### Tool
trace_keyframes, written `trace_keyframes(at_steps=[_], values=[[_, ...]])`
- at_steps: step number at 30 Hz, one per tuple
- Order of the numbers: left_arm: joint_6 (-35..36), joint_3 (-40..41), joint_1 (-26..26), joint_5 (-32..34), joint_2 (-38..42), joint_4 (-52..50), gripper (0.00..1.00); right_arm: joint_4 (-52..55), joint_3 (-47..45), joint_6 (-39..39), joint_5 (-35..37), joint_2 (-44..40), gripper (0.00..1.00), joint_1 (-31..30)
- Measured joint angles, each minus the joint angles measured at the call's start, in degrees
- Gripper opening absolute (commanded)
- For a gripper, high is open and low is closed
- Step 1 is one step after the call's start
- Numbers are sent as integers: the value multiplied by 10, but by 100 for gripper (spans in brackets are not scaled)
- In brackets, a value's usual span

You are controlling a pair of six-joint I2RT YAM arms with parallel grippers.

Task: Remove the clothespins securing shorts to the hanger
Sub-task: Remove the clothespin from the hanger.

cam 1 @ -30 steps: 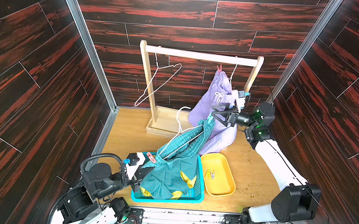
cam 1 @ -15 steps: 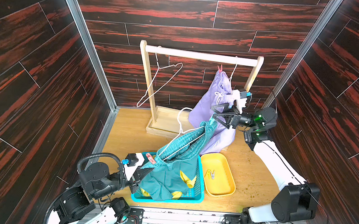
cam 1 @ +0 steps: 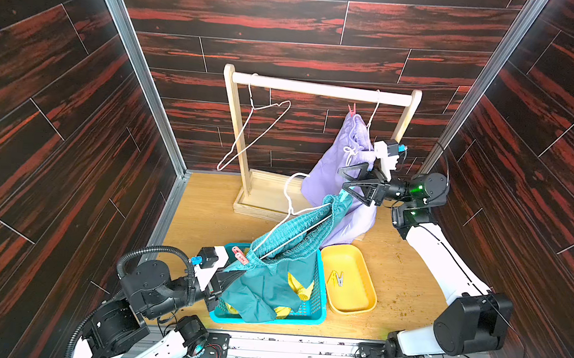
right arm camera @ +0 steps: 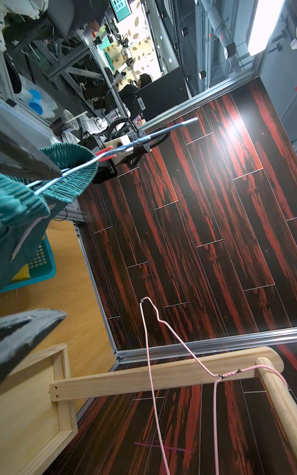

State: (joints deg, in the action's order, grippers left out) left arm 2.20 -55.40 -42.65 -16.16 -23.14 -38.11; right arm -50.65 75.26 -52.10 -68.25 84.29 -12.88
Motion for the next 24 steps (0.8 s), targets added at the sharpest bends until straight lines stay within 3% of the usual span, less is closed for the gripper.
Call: trace_keyframes(at_steps=[2, 11, 24], values=[[2, -2, 0, -2, 0, 0, 0, -11, 3, -10, -3, 2, 50, -2], [11, -7, 0, -3, -1, 0, 0, -57, 10, -49, -12, 18, 51, -7], [15, -8, 0, -1, -4, 0, 0, -58, 10, -43, -16, 18, 18, -10]])
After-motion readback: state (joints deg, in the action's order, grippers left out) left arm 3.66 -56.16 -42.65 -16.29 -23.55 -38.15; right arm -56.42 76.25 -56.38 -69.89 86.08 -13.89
